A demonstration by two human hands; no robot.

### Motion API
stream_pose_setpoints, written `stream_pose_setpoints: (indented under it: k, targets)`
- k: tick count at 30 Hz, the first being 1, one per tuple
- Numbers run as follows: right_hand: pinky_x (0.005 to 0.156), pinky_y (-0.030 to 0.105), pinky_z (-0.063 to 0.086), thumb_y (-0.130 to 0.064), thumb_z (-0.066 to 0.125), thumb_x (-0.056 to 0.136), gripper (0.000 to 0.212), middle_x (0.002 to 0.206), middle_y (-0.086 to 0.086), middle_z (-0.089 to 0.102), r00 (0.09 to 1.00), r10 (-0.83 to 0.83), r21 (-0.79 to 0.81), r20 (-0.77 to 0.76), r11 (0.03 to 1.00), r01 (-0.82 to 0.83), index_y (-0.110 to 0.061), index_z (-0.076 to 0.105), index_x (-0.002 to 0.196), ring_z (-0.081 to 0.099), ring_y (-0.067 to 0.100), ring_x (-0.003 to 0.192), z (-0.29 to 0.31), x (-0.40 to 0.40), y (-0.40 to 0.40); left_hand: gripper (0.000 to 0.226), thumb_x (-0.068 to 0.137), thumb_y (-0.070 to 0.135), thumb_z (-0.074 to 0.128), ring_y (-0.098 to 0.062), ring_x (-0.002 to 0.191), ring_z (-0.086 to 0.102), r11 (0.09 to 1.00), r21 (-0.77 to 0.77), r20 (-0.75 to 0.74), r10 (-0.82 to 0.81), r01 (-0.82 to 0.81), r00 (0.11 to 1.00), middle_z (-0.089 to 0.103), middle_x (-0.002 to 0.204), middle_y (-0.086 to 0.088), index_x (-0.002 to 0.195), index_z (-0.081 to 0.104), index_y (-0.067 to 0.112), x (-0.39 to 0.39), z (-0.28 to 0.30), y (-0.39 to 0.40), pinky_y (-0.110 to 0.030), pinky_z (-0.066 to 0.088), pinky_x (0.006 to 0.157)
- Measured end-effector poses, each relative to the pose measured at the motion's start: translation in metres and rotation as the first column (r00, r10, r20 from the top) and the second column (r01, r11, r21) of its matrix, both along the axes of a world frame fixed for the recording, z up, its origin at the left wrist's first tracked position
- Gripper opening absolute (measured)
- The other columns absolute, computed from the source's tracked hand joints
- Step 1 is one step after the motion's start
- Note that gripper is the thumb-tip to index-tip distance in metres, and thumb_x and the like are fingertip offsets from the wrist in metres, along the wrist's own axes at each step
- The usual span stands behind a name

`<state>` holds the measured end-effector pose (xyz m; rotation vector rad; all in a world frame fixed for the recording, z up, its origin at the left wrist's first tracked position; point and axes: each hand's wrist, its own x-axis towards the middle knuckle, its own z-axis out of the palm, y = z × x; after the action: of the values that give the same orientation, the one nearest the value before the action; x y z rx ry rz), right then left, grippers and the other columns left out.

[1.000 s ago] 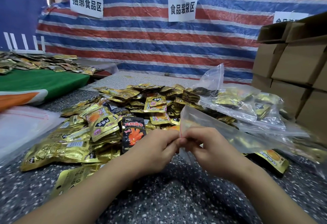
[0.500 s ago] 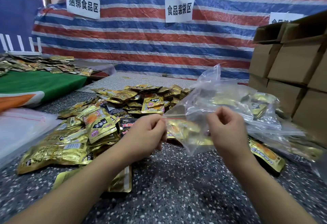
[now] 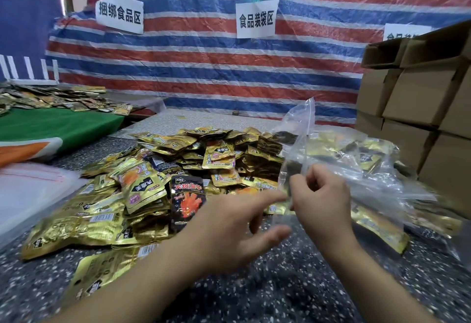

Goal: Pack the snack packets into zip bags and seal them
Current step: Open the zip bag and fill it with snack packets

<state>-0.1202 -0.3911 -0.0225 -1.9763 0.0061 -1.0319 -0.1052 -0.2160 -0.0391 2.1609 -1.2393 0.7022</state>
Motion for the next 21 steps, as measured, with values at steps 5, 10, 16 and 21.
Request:
stream_pose_setpoints:
  k: [5, 10, 16, 21]
  targets:
    - [0.053, 0.054, 0.048, -0.007, 0.058, 0.082, 0.026, 0.062, 0.034, 0.052, 0.994, 0.087, 0.14, -0.062, 0.987, -0.078, 0.007, 0.043, 0.066, 0.055, 0.035, 0.051, -0.004, 0.006, 0.0, 0.039, 0.088, 0.068, 0.044, 0.0, 0.069, 0.052, 0.987, 0.159, -0.087, 0.047, -0.032, 0.995, 0.061, 0.083, 0.012, 0.112, 0.045, 0.037, 0.0, -0.01, -0.006, -0.025, 0.049, 0.065]
    - [0.054, 0.043, 0.046, -0.005, 0.055, 0.087, 0.028, 0.059, 0.028, 0.051, 0.981, 0.18, 0.33, -0.068, 0.932, -0.148, 0.009, 0.042, 0.067, 0.057, 0.015, 0.04, -0.005, 0.01, -0.006, 0.019, 0.097, 0.039, 0.053, -0.005, 0.071, 0.05, 0.999, 0.005, -0.182, 0.053, -0.053, 0.982, 0.056, 0.076, 0.011, 0.085, 0.054, 0.025, 0.01, -0.007, -0.003, -0.032, 0.046, 0.065]
    - [0.055, 0.034, 0.045, -0.027, 0.051, 0.1, 0.047, 0.048, 0.008, 0.05, 0.963, 0.259, 0.428, -0.076, 0.881, -0.203, -0.005, 0.06, 0.059, 0.051, 0.016, 0.043, -0.002, 0.013, -0.011, 0.066, 0.091, 0.066, 0.038, -0.004, 0.046, 0.036, 0.937, -0.344, -0.362, -0.07, -0.063, 0.93, 0.041, 0.05, 0.01, 0.058, 0.045, 0.009, 0.018, 0.005, 0.009, -0.023, 0.028, 0.047]
    - [0.056, 0.036, 0.04, -0.03, 0.05, 0.095, 0.048, 0.046, 0.004, 0.048, 0.992, 0.118, 0.393, -0.046, 0.915, -0.091, -0.011, 0.049, 0.05, 0.046, 0.017, 0.045, 0.003, 0.016, -0.033, 0.068, 0.087, 0.058, 0.046, -0.012, 0.044, 0.027, 0.886, -0.444, -0.46, -0.096, -0.136, 0.883, 0.03, 0.047, 0.0, 0.05, 0.034, 0.003, 0.026, 0.015, 0.02, -0.023, 0.024, 0.045]
